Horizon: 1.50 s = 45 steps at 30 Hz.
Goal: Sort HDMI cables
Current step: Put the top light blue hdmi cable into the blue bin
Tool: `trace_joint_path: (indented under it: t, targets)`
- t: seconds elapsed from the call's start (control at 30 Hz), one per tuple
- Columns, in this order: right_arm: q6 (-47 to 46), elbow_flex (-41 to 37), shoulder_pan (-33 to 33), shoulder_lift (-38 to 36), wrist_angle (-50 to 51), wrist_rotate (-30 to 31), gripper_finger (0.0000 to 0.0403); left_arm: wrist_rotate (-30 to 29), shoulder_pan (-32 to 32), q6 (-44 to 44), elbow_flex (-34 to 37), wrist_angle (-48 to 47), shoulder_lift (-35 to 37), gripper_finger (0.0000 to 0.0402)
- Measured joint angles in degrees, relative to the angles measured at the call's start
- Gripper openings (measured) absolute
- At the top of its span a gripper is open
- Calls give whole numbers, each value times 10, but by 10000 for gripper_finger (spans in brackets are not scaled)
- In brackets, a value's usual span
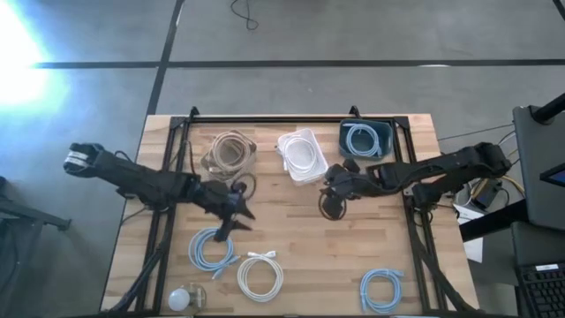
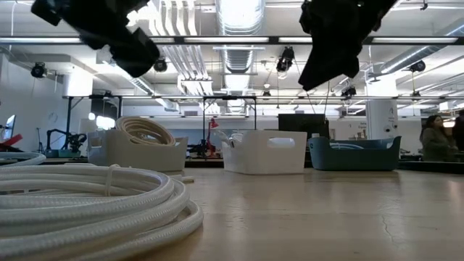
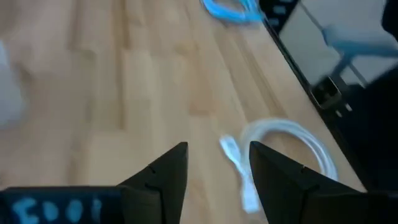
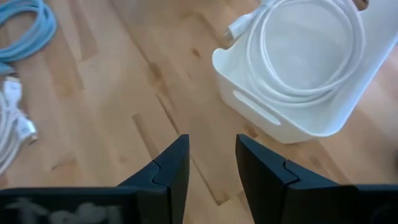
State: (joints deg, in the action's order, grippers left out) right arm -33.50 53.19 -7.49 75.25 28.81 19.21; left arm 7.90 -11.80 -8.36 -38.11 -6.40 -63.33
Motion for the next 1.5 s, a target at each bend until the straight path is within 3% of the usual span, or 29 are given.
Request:
trace_joint_path:
  t: [0.13, 0.27, 0.37, 0.57, 0.8, 1.07, 1.27, 1.5]
  targets:
    - [0, -33, 0, -28, -28, -4, 130, -1, -30, -76, 0, -46, -21, 177]
    - [3, -56, 0, -48, -37, -4, 130, 5, -47, -247, 0, -156, -40, 177]
    - [17, -69, 0, -56, -47, -2, 130, 50, -69, -344, 1, -228, -55, 177]
    - [35, -85, 0, -49, -62, 1, 130, 76, -112, -474, 9, -193, -89, 177]
    - [42, -86, 0, -43, -76, 1, 130, 66, -119, -562, 10, -106, -150, 177]
    - [70, -85, 0, -43, -88, 2, 130, 132, -124, -590, 7, -109, -202, 177]
    - [72, -85, 0, -43, -103, 2, 130, 132, -124, -574, -26, -148, -174, 170]
    - [76, -85, 0, -43, -107, 2, 130, 131, -139, -632, -42, -230, -157, 143]
